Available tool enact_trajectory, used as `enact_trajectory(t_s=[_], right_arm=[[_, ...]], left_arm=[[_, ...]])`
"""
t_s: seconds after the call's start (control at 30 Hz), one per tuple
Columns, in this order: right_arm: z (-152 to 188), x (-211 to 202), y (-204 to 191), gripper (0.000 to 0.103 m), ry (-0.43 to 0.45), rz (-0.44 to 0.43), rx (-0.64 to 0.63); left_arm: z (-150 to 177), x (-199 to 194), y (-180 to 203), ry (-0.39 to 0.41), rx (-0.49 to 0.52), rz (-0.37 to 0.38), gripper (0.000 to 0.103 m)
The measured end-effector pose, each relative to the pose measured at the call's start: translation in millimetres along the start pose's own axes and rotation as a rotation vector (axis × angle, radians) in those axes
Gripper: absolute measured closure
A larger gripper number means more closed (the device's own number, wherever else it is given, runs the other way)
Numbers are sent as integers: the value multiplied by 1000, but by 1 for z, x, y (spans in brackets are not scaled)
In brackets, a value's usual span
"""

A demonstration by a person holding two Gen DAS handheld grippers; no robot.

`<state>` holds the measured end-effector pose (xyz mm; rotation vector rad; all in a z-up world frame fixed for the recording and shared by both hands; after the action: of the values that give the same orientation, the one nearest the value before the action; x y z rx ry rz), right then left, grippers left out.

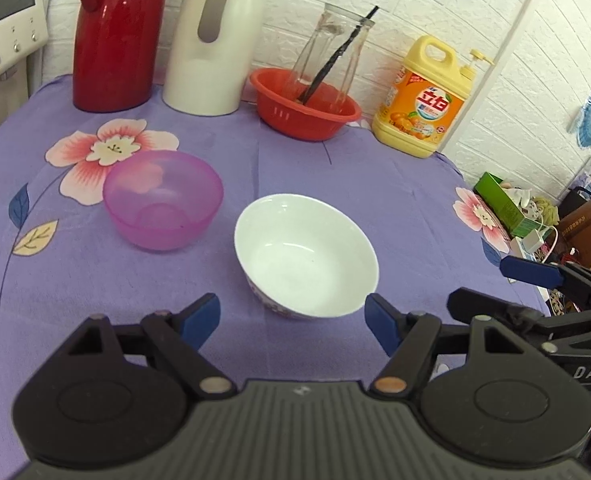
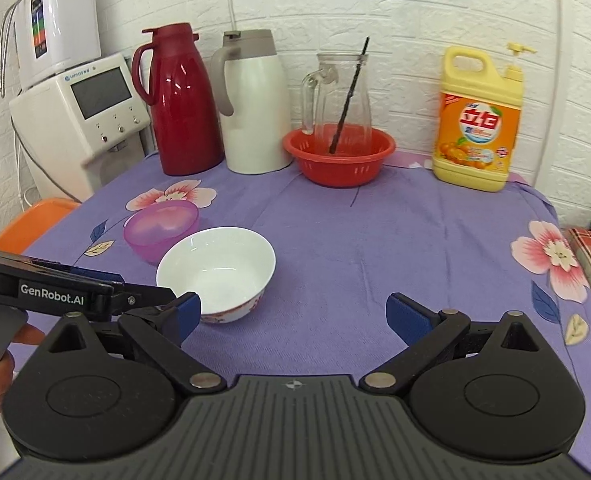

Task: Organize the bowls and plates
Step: 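Move both tools to the white bowl and close on its rim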

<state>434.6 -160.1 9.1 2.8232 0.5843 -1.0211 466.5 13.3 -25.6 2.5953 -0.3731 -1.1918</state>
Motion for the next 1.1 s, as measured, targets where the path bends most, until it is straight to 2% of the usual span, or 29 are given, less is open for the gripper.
enact_trajectory(t_s=[0.07,0.2,0.27,0.47,0.73,0.9,1.1], right_arm=[[-4,12,1,0,-17,-17,9],[-11,45,5,0,-75,-61,60],[-11,62,8,0,-105,-49,62],[-10,84,7,0,-128,-66,49],[-6,122,-4,0,-178,-46,-23],[1,132,-10,0,-194,-39,-67],[2,135,-8,0,-179,-55,-59]], left_arm=[[-5,5,-7,-8,-59,8,31],[-14,22,-30,-40,-276,36,31],[-16,28,-34,-47,-316,26,31],[-19,43,-37,-56,-330,-13,31],[-17,55,-48,-67,-308,-110,31],[-17,60,-48,-66,-264,-145,31],[-16,62,-44,-61,-234,-163,31]])
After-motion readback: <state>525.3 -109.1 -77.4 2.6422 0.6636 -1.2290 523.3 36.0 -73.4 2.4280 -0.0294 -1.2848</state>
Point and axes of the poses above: each gripper's, at about its wrist camera, not at the fingertips, and x roughly the way its jaws point, y to its right, z to its underside, the point moved 8 cm from there along x, roughly the way its jaws point, and after that the axes turned 4 degrees about -y, right-handed, at the moved point
